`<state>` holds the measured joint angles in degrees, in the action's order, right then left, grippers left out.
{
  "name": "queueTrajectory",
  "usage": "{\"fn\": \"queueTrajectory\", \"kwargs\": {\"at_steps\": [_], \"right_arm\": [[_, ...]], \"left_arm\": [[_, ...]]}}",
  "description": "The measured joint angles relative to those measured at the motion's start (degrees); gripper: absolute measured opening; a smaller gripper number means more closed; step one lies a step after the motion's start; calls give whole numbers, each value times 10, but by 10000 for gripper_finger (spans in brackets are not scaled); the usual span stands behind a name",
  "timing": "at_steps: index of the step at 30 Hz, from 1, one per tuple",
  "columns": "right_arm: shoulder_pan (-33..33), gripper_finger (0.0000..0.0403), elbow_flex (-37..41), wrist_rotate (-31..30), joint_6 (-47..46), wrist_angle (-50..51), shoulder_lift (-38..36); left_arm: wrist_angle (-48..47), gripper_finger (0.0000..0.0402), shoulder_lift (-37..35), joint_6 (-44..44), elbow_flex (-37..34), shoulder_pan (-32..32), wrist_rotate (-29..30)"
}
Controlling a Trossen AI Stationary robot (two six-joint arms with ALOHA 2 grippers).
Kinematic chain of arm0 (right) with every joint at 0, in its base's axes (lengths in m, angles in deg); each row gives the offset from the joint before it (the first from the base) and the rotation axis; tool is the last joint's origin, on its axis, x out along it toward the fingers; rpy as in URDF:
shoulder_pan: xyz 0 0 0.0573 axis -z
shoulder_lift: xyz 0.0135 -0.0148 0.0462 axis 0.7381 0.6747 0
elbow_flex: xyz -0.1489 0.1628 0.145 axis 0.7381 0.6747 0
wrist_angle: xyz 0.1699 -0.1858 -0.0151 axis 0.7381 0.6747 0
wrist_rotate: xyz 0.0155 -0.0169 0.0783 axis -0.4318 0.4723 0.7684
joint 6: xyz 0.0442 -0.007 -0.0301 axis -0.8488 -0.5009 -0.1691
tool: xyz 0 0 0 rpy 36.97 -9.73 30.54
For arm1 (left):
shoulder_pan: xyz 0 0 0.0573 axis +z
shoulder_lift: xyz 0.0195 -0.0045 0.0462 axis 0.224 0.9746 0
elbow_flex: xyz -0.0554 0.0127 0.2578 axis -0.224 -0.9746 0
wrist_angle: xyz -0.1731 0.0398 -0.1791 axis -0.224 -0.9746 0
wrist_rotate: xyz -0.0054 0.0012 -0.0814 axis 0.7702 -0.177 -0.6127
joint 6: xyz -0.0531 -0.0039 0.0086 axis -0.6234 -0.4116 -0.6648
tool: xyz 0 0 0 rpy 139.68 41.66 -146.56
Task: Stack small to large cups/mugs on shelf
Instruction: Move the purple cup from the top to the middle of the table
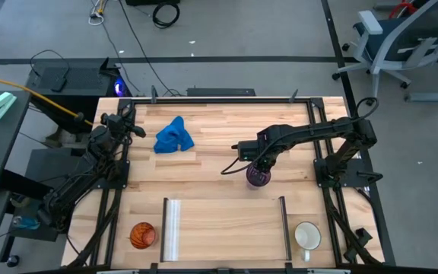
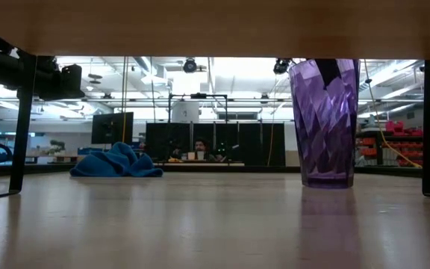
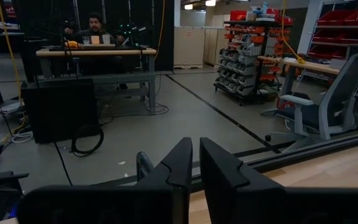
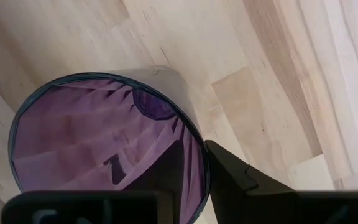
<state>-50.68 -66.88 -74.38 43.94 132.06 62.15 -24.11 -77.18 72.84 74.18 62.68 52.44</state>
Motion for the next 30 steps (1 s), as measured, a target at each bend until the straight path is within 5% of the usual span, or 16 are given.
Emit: {"fn": "queueTrajectory", "kwargs": {"at_steps": [30], "right_arm": [[0,70,0,0,-2,0,-1]], "left_arm": [[-3,37,0,0,0,0,0]]}}
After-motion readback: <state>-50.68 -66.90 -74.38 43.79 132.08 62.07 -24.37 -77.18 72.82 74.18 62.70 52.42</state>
